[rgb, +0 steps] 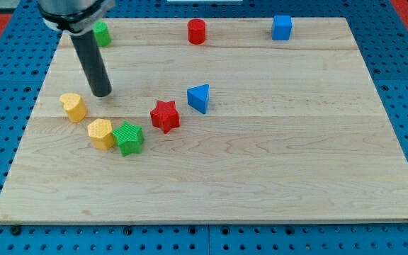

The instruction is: Move the red star towards the top center

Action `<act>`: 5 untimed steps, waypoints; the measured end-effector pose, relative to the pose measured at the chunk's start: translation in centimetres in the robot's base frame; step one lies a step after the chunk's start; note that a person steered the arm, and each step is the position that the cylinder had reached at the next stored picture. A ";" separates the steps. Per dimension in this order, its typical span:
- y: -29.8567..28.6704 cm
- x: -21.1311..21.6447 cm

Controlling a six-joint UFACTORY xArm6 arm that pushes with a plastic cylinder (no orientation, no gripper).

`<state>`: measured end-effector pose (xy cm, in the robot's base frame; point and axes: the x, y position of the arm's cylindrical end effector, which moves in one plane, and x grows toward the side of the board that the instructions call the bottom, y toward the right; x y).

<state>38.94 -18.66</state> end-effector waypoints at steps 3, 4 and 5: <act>10.8 10.5; 16.6 11.2; 15.0 7.4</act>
<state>46.36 -3.62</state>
